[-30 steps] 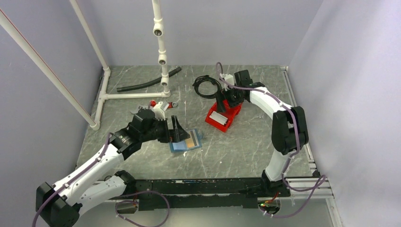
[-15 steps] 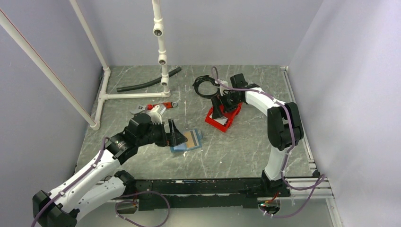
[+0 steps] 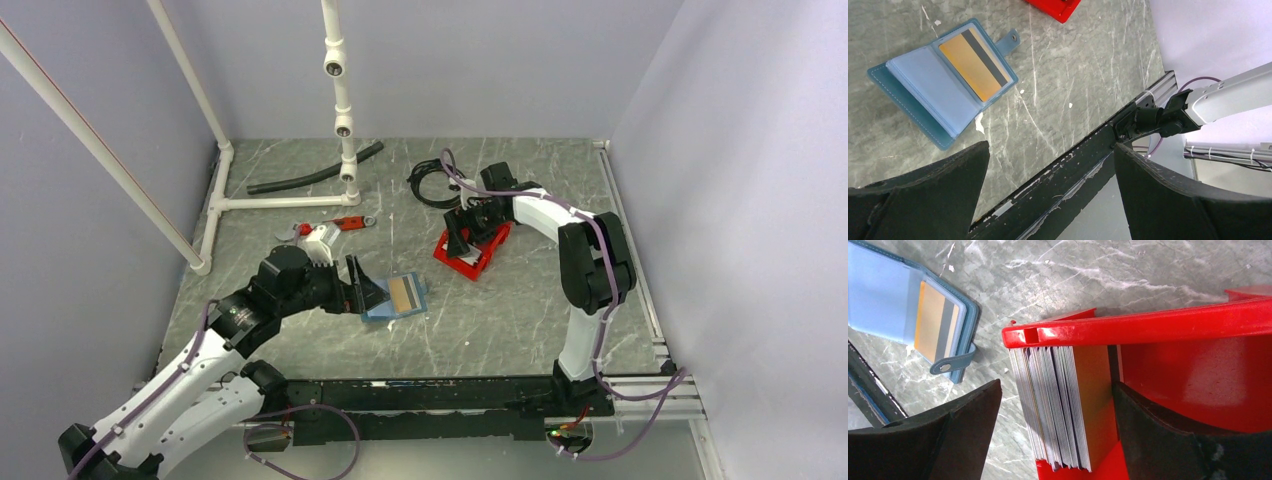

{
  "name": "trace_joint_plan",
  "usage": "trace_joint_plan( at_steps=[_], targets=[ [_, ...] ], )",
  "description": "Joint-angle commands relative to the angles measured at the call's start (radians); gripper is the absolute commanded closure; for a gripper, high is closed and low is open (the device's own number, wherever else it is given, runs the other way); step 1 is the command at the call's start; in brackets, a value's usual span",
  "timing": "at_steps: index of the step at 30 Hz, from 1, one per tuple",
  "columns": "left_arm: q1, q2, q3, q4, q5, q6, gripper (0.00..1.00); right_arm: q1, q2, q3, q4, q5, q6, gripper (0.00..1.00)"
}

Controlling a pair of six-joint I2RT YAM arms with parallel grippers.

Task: Put the credit cards into the card holder
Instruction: Pick up the credit card from the storage box.

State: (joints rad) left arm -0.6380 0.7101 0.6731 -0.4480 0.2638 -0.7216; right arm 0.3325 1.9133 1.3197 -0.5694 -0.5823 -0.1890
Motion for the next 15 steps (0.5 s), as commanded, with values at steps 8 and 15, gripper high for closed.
trace_joint_plan(
  at_steps=[8, 15],
  targets=[
    [0.004, -0.019, 0.004, -0.009, -0.014, -0.004, 0.01, -0.004, -0.09, -0.001, -0.003, -0.076, -0.002, 0.32],
    [0.005, -0.008, -0.001, 0.001, -0.008, -0.005, 0.01, -0.01, -0.1, 0.003, -0.01, -0.092, -0.006, 0.43]
  ],
)
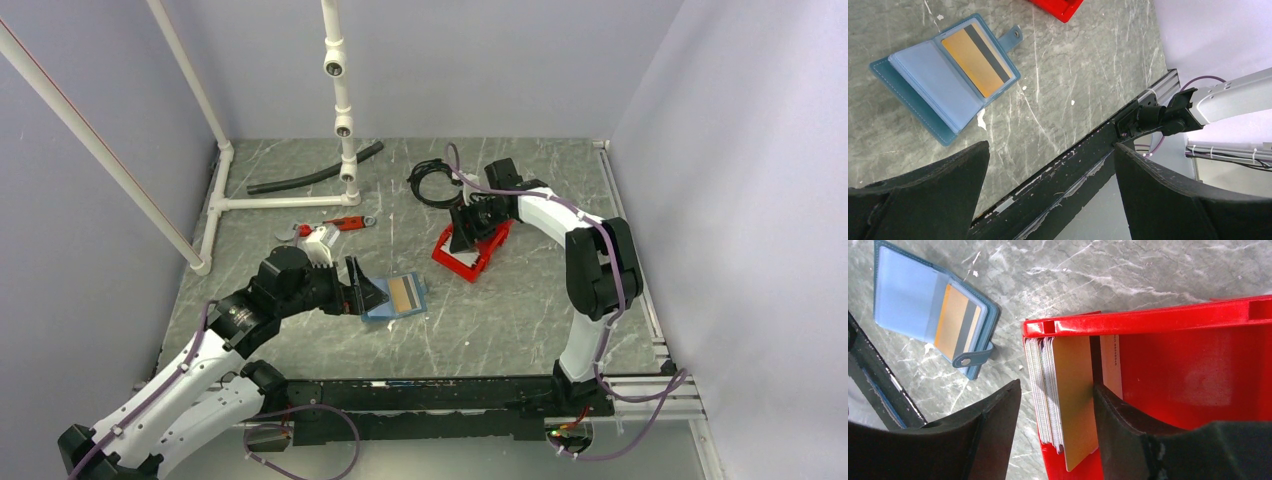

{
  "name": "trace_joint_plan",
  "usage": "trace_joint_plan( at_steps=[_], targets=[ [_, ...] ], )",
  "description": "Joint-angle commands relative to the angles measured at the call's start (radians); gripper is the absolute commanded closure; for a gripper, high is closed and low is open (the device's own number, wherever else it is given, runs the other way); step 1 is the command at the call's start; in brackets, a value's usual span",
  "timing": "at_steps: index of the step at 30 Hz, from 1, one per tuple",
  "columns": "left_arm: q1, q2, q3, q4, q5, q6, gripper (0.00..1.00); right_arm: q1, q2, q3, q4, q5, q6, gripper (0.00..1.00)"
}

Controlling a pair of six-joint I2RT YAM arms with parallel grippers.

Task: Put the credit cards into the card holder
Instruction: Pick up the credit card from the storage box, then insert the credit card into the card holder.

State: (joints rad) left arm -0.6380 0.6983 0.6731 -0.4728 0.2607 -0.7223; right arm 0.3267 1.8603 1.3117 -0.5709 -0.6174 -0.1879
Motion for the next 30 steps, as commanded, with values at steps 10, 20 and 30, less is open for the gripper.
trace_joint_plan(
  at_steps=[10, 20, 30],
  targets=[
    [0.005, 0.013, -0.006, 0.028, -0.009, -0.001, 0.01, -0.009, -0.052, 0.015, -0.005, -0.05, -0.003, 0.68],
    [0.01, 0.022, -0.065, -0.004, -0.118, -0.08, 0.01, 0.019, -0.195, -0.032, 0.119, 0.238, 0.073, 1.0],
    [0.129, 0.173, -0.2, 0.178, 0.013, -0.144, 0.01, 0.278, -0.303, -0.028, 0.121, 0.465, 0.496, 1.0]
  ],
)
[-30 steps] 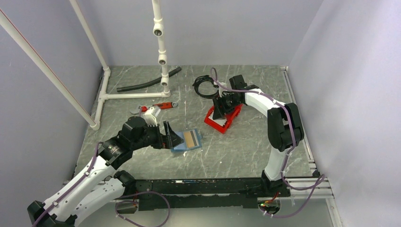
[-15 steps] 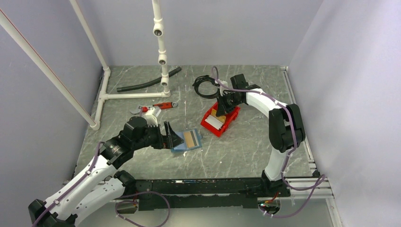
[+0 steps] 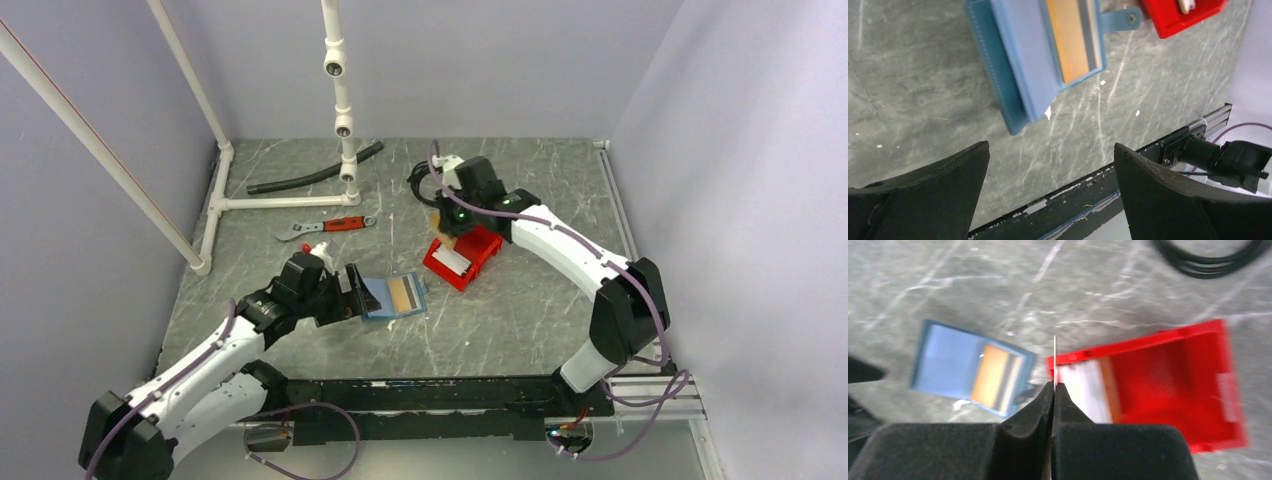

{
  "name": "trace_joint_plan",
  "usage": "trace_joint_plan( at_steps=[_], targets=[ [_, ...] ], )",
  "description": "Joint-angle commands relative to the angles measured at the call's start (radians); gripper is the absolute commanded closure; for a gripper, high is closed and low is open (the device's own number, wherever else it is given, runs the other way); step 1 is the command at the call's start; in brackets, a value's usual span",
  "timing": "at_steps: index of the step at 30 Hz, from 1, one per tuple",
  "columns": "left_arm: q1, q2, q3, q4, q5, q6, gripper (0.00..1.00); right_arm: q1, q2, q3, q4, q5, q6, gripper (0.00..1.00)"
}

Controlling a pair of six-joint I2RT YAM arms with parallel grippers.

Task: Put the credit cards into the card holder
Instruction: Insert the credit card into the card holder.

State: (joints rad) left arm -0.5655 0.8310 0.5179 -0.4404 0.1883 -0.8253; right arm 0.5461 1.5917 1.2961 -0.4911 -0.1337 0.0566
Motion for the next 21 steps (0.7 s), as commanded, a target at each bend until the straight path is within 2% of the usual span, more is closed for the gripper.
trace_joint_plan(
  at_steps=[1, 5, 11, 16, 21],
  targets=[
    [0.07, 0.058, -0.058, 0.176, 0.104, -0.045, 0.01, 0.06, -0.043, -0.057, 0.097, -0.095, 0.313, 1.0],
    [0.095, 0.144, -0.063, 0.228, 0.108, -0.031, 0.01, 0.081, -0.029, -0.219, 0.323, -0.339, 0.472, 1.0],
    [0.112, 0.265, -0.048, 0.228, 0.037, -0.003, 0.08, 0.099, 0.056, -0.296, 0.482, -0.464, 0.526, 1.0],
    [0.116, 0.357, -0.051, 0.221, -0.013, -0.02, 0.25, 0.111, 0.117, -0.331, 0.6, -0.503, 0.567, 1.0],
    [0.119, 0.39, -0.056, 0.19, -0.065, -0.04, 0.47, 0.125, 0.187, -0.327, 0.633, -0.514, 0.564, 1.0]
  ],
)
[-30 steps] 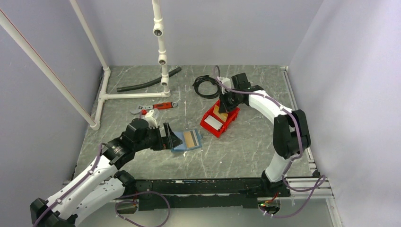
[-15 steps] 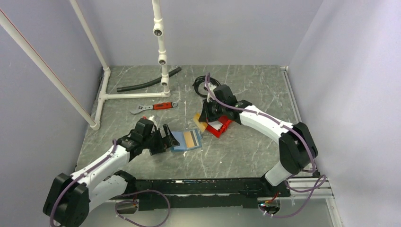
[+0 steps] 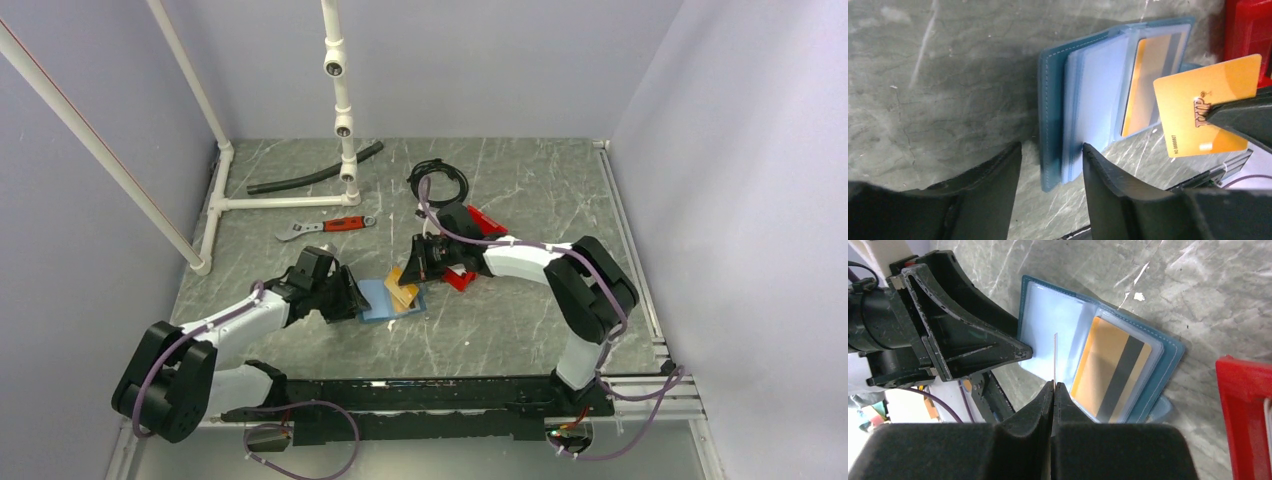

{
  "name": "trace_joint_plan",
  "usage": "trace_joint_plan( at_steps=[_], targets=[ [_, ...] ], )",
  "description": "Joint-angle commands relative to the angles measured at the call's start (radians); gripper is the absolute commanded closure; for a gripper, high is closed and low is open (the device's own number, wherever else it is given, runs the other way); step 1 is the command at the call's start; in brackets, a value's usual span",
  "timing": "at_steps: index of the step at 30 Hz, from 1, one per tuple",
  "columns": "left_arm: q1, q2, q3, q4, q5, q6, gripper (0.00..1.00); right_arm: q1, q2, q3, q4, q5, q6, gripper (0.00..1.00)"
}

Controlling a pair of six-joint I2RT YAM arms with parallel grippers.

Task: Put the credit cards into the card holder
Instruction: Insert the credit card into the card holder.

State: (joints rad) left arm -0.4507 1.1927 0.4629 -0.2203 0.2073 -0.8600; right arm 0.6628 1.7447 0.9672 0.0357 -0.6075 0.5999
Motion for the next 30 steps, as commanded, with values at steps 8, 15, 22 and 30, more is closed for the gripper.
trace_joint_plan(
  at_steps=[8, 15, 22, 30],
  targets=[
    [0.009, 0.037, -0.018, -0.024, -0.083, -0.017, 0.61, 0.015, 0.08, 0.016, 0.085, -0.015, -0.006, 1.0],
    [0.01, 0.041, -0.024, -0.005, -0.058, -0.024, 0.66, 0.039, 0.114, 0.038, 0.068, 0.007, -0.017, 1.0],
    [0.009, 0.018, -0.035, -0.017, -0.057, -0.024, 0.68, 0.052, 0.135, 0.057, 0.069, 0.068, 0.008, 1.0],
    [0.01, 0.013, -0.049, -0.001, -0.032, -0.038, 0.71, 0.061, 0.14, 0.024, 0.214, 0.178, 0.119, 1.0]
  ],
)
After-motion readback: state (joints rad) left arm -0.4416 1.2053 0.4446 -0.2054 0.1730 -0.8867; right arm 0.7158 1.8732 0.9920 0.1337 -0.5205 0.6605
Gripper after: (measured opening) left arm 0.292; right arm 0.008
